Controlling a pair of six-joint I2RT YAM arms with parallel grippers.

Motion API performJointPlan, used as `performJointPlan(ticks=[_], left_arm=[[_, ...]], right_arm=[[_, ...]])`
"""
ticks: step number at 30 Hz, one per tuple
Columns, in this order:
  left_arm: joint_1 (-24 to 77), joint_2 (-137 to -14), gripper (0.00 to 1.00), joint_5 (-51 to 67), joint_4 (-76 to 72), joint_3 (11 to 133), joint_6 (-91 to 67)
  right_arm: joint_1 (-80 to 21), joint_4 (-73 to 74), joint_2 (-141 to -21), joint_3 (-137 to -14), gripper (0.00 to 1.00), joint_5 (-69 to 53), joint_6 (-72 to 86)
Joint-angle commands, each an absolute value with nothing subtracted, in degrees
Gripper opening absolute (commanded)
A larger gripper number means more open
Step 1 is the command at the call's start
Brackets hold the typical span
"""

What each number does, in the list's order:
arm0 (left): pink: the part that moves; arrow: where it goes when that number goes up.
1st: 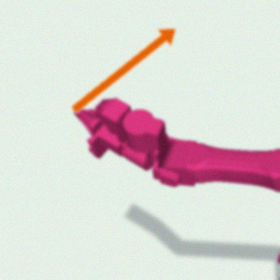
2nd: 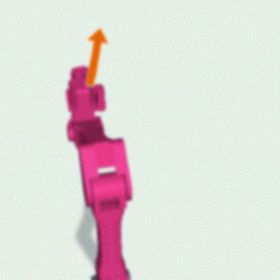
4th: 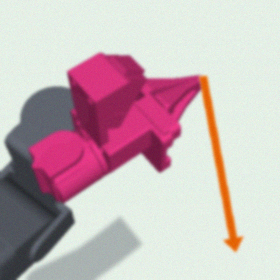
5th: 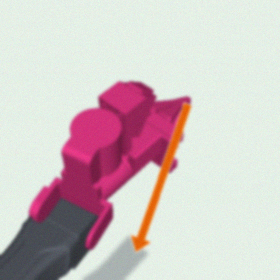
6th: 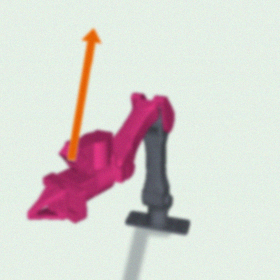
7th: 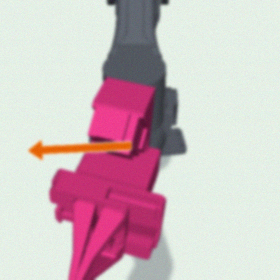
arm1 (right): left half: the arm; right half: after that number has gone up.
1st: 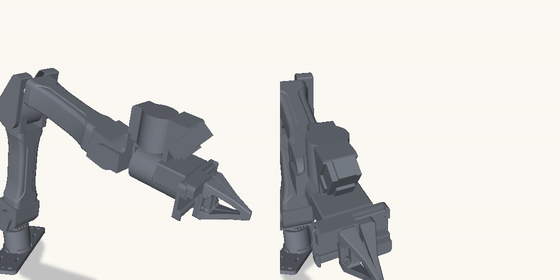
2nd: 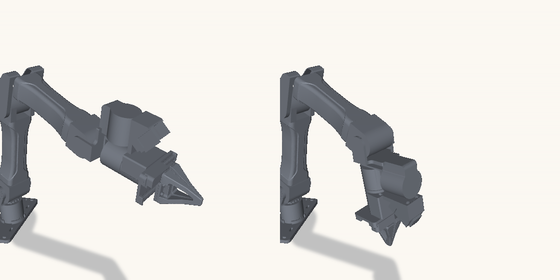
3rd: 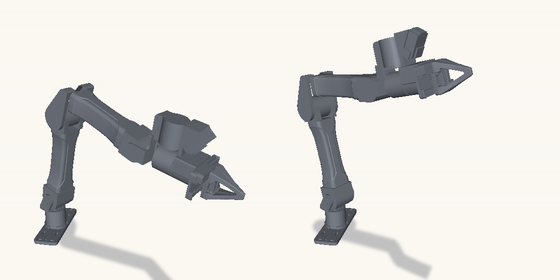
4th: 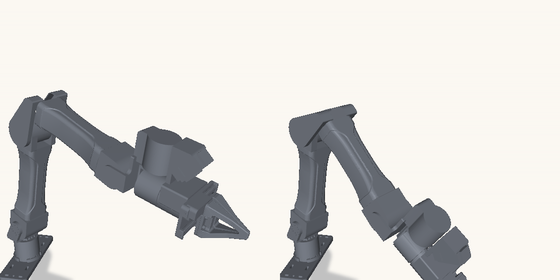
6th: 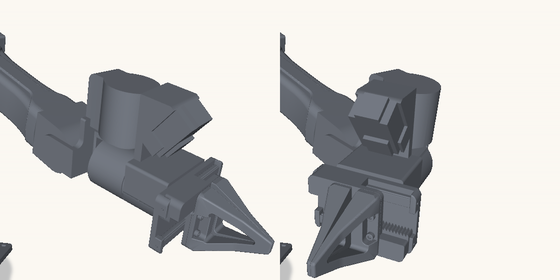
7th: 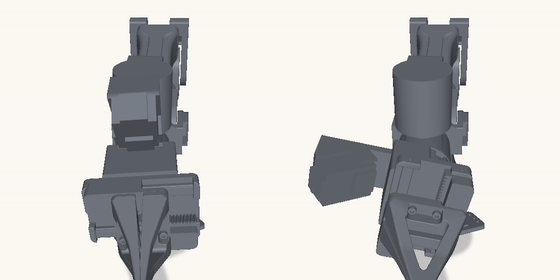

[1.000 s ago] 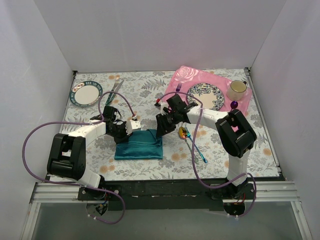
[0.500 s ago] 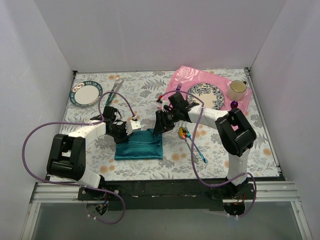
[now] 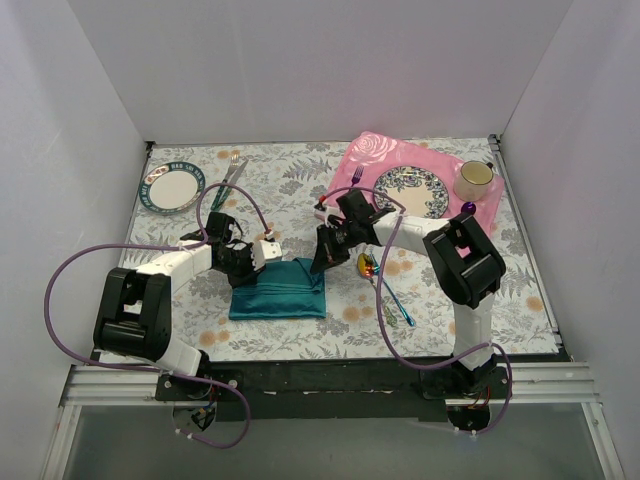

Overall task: Fold the napkin into a case and place the utensils inside
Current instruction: Fold the lower triangle-folded napkin at the center of the board.

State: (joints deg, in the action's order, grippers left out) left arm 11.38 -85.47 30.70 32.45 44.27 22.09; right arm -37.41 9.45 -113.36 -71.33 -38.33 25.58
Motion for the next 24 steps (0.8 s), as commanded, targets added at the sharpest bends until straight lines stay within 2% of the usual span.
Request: performJointPlan(ticks=[1,10,16,24], left_arm=[[11.6,-82.8,0.08,30.9,32.9,44.0,21.8],[11.4,-79.7,0.17,32.3,35.2,44.4,19.8],[10.7,-77.8,0.19,36.8,36.4,46.2,14.7],[8.7,-84.4,0.21,39.1,32.2,49.0,1.3]], right_arm=[[-36.7,11.3,-111.4,-69.9,0.01,-39.9,23.6],[-35.9,14.6,-113.0,-68.7,0.01,-39.6,17.6],[-35.9,15.7,-115.7,-70.3,0.01,-37.8,14.8],[-35.1,17.0,-119.0,-73.8,0.01,-31.8,10.5]])
